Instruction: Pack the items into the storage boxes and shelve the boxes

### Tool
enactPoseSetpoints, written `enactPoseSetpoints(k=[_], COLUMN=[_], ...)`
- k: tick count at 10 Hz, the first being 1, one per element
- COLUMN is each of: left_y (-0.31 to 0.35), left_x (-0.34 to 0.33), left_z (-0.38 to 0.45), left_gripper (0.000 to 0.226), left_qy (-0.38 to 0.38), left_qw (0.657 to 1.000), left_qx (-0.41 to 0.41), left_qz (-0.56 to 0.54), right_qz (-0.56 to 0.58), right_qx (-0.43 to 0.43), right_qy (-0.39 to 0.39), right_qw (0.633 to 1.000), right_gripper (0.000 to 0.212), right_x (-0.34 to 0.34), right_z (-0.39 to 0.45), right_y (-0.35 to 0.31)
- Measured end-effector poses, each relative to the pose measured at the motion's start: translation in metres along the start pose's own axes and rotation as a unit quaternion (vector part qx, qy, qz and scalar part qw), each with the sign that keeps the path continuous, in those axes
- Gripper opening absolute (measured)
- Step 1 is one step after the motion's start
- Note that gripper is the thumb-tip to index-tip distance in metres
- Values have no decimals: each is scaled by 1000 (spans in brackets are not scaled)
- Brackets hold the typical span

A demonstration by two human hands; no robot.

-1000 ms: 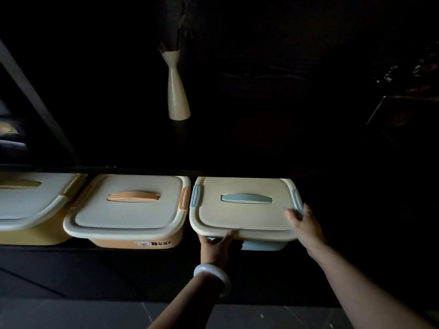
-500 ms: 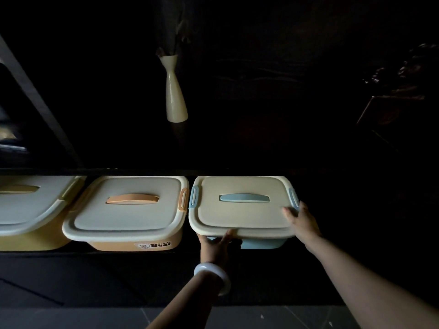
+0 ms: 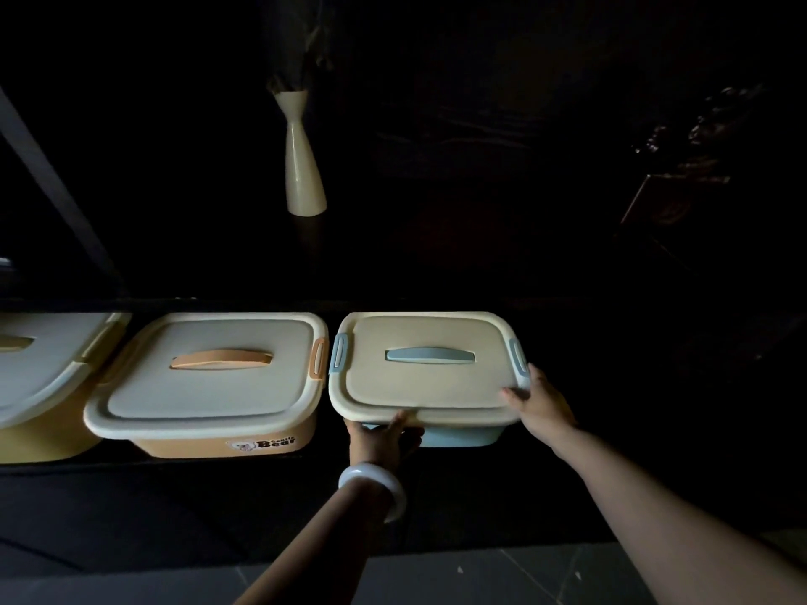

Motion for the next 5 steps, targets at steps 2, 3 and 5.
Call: enactPoseSetpoints(k=[2, 3, 5], left_y=[-12, -12, 25], left_x=[-5, 3, -12], left_z=[-21, -36, -88], left_gripper=[24, 24, 71], left_qy=[-17, -6, 1], left_qw=[996, 988, 896], left_qx=[58, 35, -155], left_qz=[60, 153, 416], right_qz=[-28, -45, -76], right_qx=[59, 95, 200], right_qy=[9, -3, -4], right_qw=[998, 994, 977], right_gripper=[70, 68, 67], right_x=[14, 24, 52], right_z=[-15, -28, -68], right_y=[-14, -20, -33])
Point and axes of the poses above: each hand's wrist, its own z-axis towards the middle knuckle, its own x-axis out of the back of the hand, y = z × x, the point moved 10 cm from there along z, towards the middle knuckle, and after that the axes turned 7 degrees about y, right-handed, at the moved point
